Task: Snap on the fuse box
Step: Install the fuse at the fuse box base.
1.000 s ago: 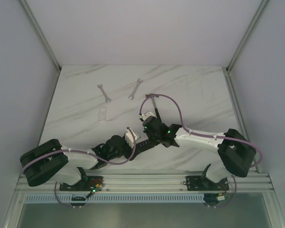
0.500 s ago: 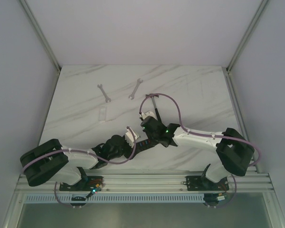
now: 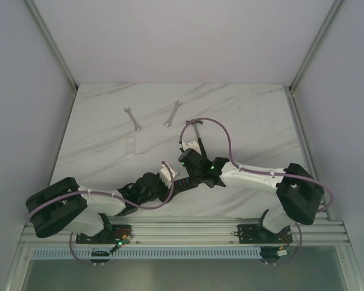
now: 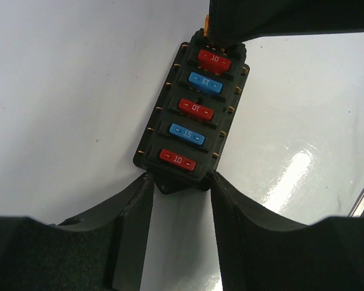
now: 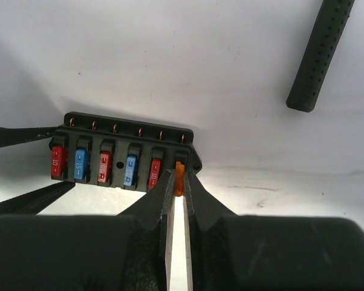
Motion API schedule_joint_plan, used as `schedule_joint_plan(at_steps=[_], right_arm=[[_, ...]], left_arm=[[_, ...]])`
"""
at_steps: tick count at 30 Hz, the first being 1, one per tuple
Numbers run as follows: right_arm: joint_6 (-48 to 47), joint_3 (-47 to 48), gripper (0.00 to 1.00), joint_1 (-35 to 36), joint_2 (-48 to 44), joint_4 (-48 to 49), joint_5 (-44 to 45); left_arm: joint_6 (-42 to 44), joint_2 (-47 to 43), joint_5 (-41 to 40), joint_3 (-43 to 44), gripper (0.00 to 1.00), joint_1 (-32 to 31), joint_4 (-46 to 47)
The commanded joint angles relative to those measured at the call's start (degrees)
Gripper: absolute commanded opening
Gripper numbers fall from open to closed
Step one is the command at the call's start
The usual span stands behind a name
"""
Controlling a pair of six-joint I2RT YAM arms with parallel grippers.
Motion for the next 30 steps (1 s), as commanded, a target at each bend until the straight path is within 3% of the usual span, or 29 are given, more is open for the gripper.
schedule_joint_plan(at_steps=[1,19,30], right_arm=[[2.9,1.3,0.03,0.3,-0.1,-0.4,3.0],[5.5,0.5,0.02,1.1,3.3,-0.8,4.0],[-1.2,-0.2,0.00,1.1,3.5,-3.0,2.4]], left_arm=[[-0.7,-0.4,-1.0,0.8,0.51,-0.4,-1.5],[-2.2,-0.8,-1.7,0.8,0.50,-1.1,-1.6],[-2.7,-0.7,-2.8,0.8,0.48,-1.0,-2.1]])
